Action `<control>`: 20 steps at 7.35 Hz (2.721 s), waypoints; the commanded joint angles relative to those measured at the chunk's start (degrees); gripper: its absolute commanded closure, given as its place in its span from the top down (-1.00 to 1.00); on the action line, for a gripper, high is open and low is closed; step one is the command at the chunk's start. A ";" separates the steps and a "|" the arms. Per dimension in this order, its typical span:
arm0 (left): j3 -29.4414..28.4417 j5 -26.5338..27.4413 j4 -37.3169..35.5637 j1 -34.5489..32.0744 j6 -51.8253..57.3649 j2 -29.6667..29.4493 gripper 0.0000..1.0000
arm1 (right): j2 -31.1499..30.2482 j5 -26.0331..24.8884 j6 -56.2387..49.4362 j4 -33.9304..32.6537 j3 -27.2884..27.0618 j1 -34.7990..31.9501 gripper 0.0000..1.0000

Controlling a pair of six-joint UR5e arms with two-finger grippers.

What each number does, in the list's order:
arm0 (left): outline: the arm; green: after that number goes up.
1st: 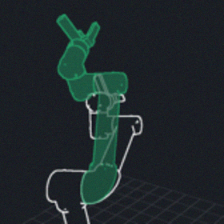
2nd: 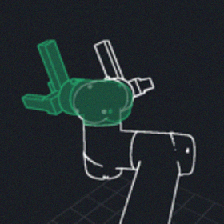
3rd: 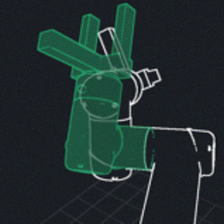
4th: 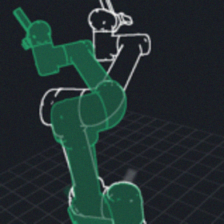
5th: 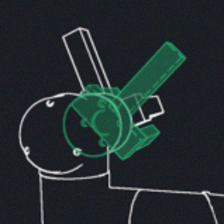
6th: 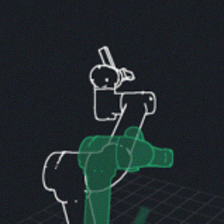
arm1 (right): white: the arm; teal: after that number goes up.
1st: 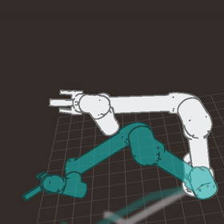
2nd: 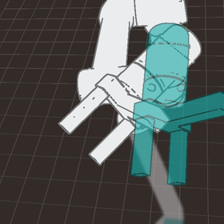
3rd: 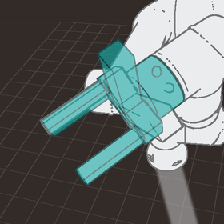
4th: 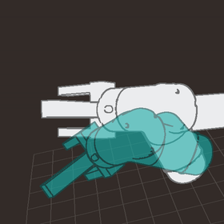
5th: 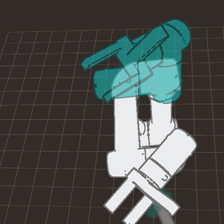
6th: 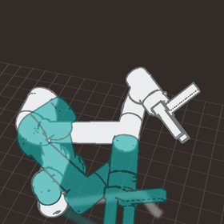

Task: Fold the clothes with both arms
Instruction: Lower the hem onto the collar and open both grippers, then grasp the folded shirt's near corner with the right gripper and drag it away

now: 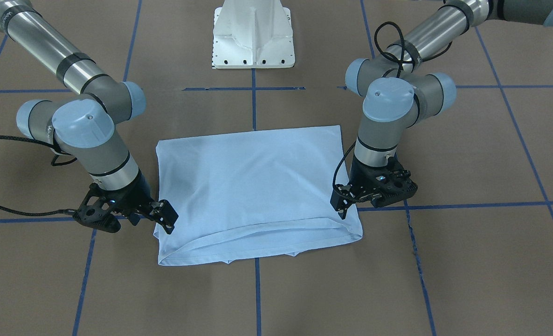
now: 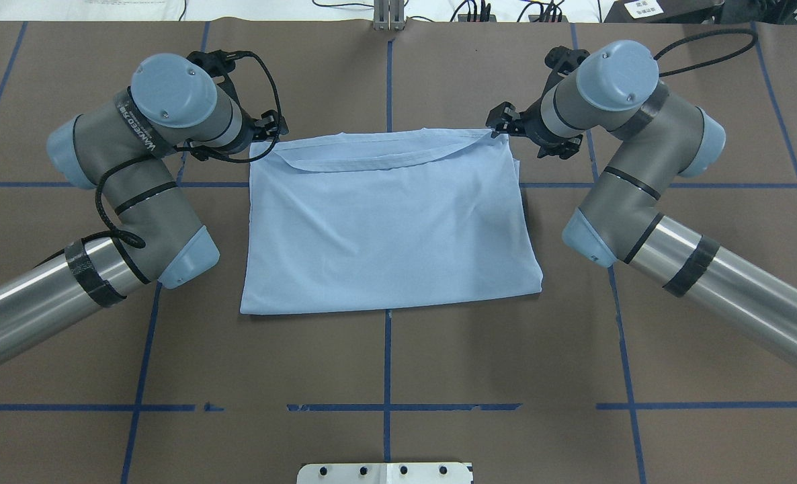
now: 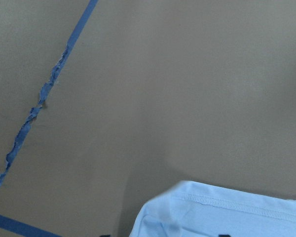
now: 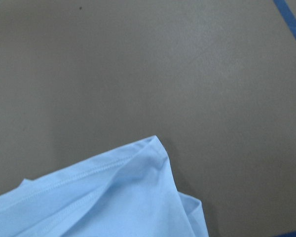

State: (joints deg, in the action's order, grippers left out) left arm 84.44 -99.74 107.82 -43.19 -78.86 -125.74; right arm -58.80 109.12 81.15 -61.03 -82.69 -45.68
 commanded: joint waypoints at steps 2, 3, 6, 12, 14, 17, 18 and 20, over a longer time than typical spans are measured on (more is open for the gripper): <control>3.00 -0.02 -0.68 -0.23 0.03 0.49 1.00 | -12.18 0.05 0.24 -0.05 -13.34 4.79 1.00; 3.45 -0.02 -0.86 -0.23 0.03 0.49 1.00 | -15.78 0.04 0.33 -0.05 -16.76 7.24 1.00; 3.98 -0.02 -0.86 -0.23 0.03 0.76 1.00 | -18.10 -4.95 1.30 -0.14 -17.86 14.45 0.91; 4.77 -0.02 -1.21 -0.31 -0.06 0.93 1.00 | -17.75 -3.12 1.12 -0.14 -18.29 15.00 -1.00; 4.86 -0.11 -1.12 -0.31 -0.41 0.76 1.00 | -18.36 -2.86 1.12 -0.14 -19.34 14.65 -1.00; 6.00 -0.02 -1.12 -0.23 -0.94 1.02 1.00 | -34.67 -2.51 1.21 0.04 -33.81 20.32 -1.00; 6.17 -0.02 -1.03 -0.23 -1.64 1.02 1.00 | -38.20 -2.42 1.29 0.04 -36.89 24.37 -1.00; 6.79 -0.02 -1.03 0.21 -2.79 1.02 1.00 | -41.73 -1.98 4.17 0.13 -39.64 32.45 -1.00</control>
State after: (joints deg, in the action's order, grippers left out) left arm 90.92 -99.76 106.78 -43.20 -81.15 -124.72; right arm -98.07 106.79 83.13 -60.94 -120.18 -18.21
